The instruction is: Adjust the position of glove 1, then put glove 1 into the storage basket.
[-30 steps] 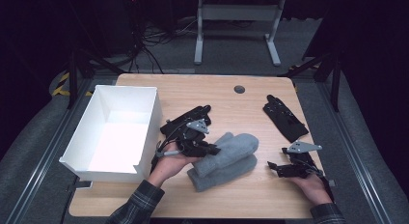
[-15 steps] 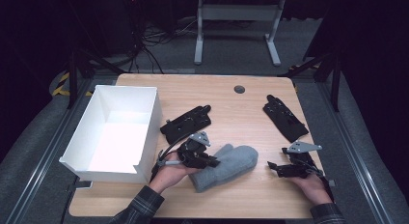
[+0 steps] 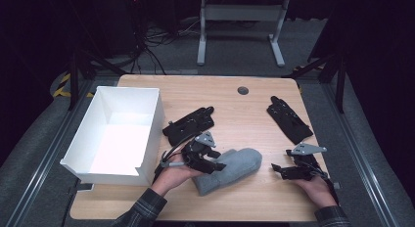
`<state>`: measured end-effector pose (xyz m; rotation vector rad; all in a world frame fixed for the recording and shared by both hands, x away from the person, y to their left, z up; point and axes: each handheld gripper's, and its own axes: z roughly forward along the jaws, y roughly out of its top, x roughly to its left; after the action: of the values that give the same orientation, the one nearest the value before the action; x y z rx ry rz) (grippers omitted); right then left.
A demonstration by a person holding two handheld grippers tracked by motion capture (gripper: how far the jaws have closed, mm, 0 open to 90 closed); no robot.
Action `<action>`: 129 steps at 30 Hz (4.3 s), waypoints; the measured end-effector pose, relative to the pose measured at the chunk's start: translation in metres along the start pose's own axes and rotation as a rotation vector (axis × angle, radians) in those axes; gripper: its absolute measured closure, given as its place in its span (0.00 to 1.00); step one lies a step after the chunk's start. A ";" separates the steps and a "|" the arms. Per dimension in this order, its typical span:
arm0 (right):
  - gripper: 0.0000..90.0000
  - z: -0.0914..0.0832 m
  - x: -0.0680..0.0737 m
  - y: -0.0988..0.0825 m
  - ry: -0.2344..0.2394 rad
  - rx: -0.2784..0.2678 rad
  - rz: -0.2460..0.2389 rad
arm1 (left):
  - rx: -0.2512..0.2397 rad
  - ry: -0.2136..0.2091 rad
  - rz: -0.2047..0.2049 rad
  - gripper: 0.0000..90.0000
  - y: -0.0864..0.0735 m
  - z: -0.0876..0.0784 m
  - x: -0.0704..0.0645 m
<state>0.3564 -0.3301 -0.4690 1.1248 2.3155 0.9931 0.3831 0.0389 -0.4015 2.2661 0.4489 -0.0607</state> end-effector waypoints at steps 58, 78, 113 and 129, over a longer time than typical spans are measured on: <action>0.16 0.000 0.000 0.000 -0.002 0.000 0.005 | 0.128 -0.147 -0.141 0.77 -0.009 0.029 0.010; 0.16 0.001 0.000 0.001 -0.003 0.001 0.005 | -0.005 -0.069 -0.157 0.77 0.014 -0.021 0.013; 0.16 0.001 0.000 0.001 -0.007 0.001 0.009 | -0.081 0.062 -0.175 0.77 0.051 -0.137 0.023; 0.16 0.001 0.001 0.001 -0.007 0.000 0.009 | -0.132 0.147 -0.240 0.77 0.025 -0.184 0.041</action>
<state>0.3571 -0.3289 -0.4689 1.1386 2.3067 0.9904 0.4111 0.1705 -0.2671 2.0858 0.7789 0.0132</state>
